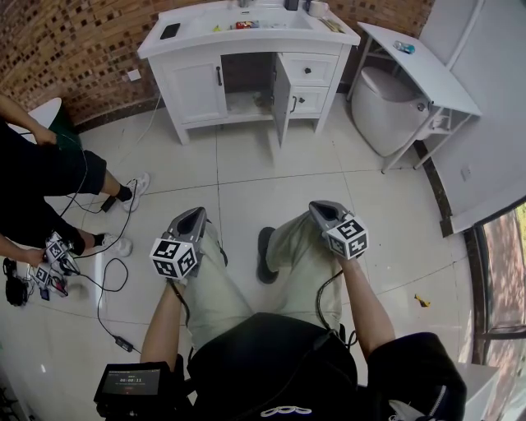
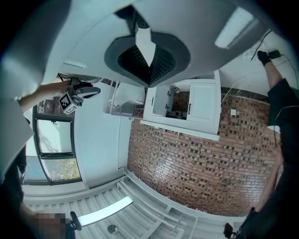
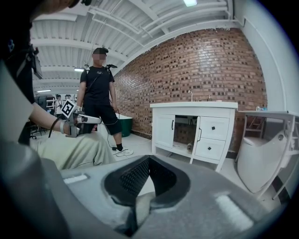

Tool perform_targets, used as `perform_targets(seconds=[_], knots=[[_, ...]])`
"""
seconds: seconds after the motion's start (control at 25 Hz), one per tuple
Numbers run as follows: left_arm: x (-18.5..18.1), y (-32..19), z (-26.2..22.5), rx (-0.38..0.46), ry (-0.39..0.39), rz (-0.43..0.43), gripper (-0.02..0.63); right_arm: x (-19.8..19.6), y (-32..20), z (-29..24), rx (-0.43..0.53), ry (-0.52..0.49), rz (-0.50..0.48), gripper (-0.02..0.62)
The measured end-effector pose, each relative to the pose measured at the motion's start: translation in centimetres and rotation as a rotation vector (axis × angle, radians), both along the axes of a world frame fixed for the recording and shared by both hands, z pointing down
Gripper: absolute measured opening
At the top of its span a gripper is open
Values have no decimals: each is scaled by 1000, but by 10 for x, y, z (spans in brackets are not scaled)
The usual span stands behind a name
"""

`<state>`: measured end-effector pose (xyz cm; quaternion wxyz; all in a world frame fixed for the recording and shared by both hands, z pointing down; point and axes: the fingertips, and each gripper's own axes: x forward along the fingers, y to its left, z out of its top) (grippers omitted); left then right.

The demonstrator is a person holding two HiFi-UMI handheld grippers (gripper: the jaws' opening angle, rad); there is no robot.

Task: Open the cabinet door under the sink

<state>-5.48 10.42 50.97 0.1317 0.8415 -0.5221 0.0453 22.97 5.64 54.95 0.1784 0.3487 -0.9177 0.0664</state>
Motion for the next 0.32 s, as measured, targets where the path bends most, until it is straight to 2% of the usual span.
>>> perform_targets(seconds=[0.32], knots=[[-1, 0, 0, 2, 7, -1, 15, 2, -1, 4, -1, 11, 4, -9]])
